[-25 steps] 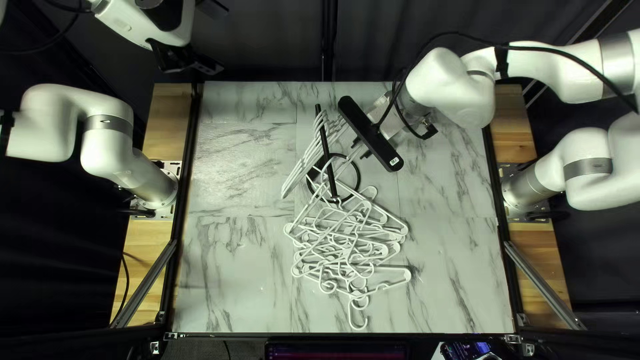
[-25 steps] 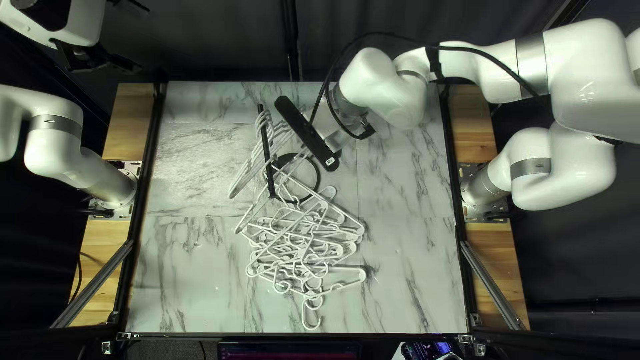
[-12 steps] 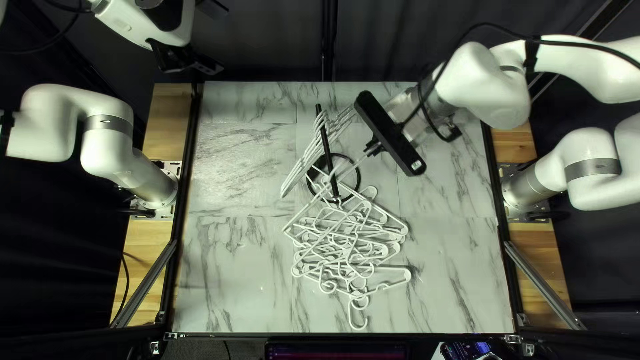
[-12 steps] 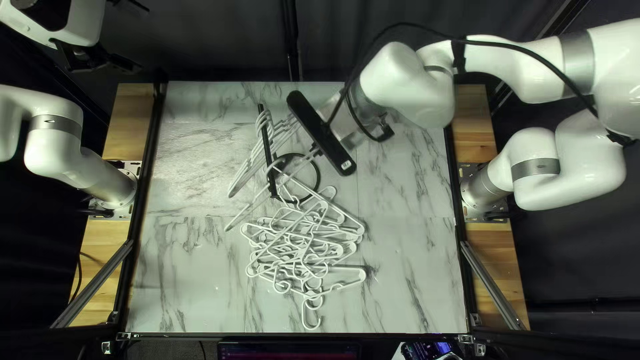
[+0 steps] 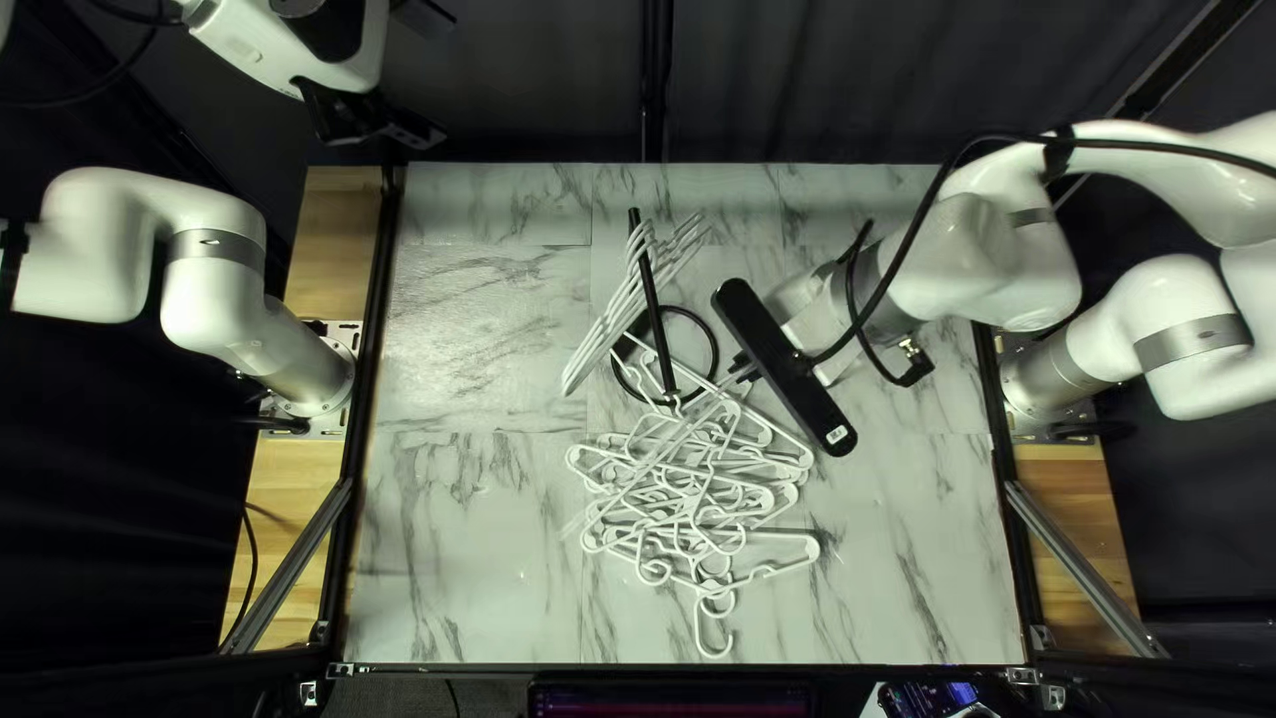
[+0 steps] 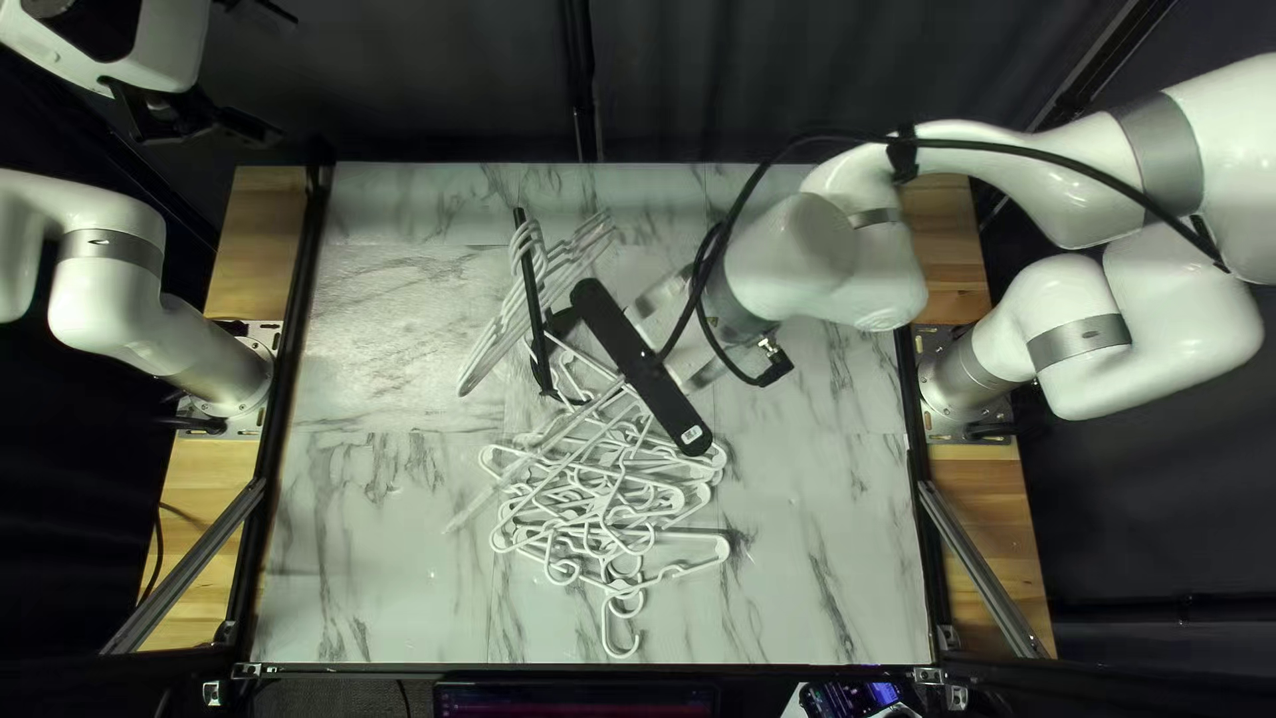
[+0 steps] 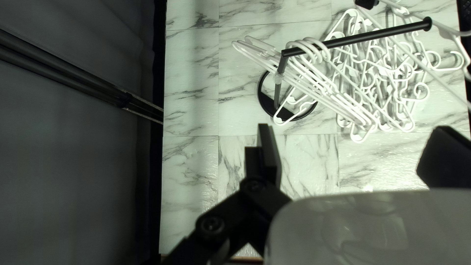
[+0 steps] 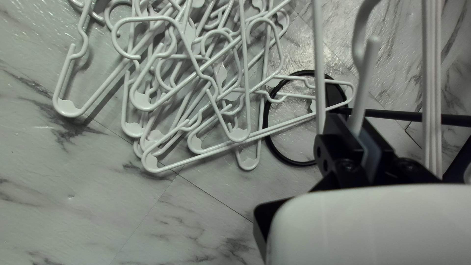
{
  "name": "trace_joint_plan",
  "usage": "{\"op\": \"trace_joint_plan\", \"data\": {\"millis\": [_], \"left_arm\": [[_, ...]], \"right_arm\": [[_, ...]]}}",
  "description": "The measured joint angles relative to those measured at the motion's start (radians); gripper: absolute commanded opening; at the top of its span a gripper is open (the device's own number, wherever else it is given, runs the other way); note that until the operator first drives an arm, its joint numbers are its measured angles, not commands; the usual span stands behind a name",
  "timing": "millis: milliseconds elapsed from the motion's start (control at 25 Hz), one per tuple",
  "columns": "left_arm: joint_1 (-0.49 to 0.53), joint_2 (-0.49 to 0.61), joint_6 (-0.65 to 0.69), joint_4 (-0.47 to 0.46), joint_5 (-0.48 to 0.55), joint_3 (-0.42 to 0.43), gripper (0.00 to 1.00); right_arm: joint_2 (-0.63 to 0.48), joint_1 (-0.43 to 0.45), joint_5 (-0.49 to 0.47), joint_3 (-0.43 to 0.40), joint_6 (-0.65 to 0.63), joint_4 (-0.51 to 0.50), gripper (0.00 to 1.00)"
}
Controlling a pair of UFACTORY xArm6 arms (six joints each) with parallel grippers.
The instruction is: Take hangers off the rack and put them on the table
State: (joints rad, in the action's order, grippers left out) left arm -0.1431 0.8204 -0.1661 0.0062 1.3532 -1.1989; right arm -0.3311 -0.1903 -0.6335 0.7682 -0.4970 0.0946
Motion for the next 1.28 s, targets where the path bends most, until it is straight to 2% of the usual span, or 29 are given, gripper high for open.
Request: {"op": "trace_joint_plan", "data": {"millis": [200, 400, 480, 560, 760, 840, 960, 1280], "left_arm": [[0.0, 0.0, 0.0, 0.0, 0.0, 0.0, 1.0], [0.0, 0.0, 0.0, 0.0, 0.0, 0.0, 1.0], [0.0, 0.0, 0.0, 0.0, 0.0, 0.0, 1.0], [0.0, 0.0, 0.0, 0.0, 0.0, 0.0, 1.0], [0.0, 0.0, 0.0, 0.0, 0.0, 0.0, 1.0], [0.0, 0.0, 0.0, 0.0, 0.0, 0.0, 1.0], [0.0, 0.0, 0.0, 0.0, 0.0, 0.0, 1.0], [0.0, 0.0, 0.0, 0.0, 0.0, 0.0, 1.0]], "right_arm": [[0.02, -0.041, -0.001, 0.01, 0.068, 0.037, 0.0], [0.018, -0.134, -0.04, 0.003, 0.305, 0.165, 0.0], [0.014, -0.188, -0.072, 0.0, 0.452, 0.26, 0.0], [0.028, -0.25, -0.108, 0.002, 0.618, 0.403, 0.0], [0.151, -0.389, -0.201, 0.013, 1.012, 0.767, 0.0], [0.189, -0.432, -0.243, 0.022, 1.103, 0.838, 0.0], [0.205, -0.45, -0.264, 0.028, 1.144, 0.871, 0.0], [0.218, -0.456, -0.269, 0.041, 1.145, 0.873, 0.0]]}}
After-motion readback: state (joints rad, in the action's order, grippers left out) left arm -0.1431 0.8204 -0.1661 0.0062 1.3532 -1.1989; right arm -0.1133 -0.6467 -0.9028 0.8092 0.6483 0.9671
